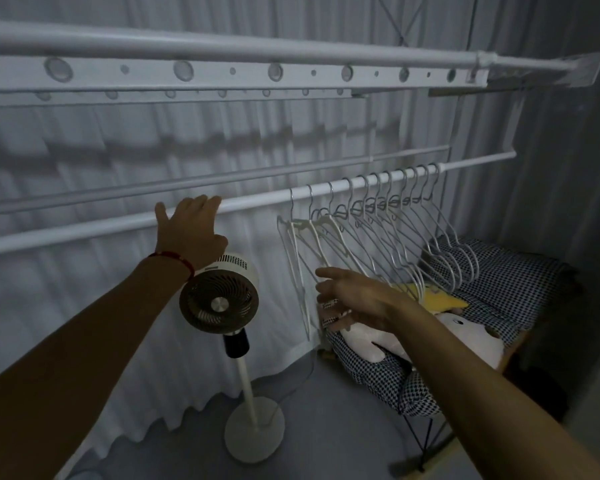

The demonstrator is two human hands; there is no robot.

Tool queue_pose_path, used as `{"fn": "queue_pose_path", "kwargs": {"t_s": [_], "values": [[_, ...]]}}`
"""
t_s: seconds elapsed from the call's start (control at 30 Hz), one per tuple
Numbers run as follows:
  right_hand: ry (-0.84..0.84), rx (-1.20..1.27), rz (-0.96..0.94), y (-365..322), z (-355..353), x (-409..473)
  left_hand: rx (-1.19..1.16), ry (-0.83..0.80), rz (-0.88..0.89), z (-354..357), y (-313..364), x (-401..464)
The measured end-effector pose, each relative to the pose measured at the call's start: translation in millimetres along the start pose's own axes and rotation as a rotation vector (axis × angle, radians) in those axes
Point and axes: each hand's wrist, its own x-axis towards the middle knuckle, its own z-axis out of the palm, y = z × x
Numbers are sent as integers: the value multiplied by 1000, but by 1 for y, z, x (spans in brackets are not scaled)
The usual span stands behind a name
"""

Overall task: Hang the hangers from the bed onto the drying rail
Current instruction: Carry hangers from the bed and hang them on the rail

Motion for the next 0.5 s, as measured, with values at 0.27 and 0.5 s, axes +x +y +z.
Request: {"fn": "queue_pose_path", "kwargs": {"t_s": [0.27,0.5], "values": [[129,-57,-188,22,-12,-32,-422,111,40,-3,83,-42],[409,-261,-320,73,-9,-86,-923,51,132,-7,194,-123]]}}
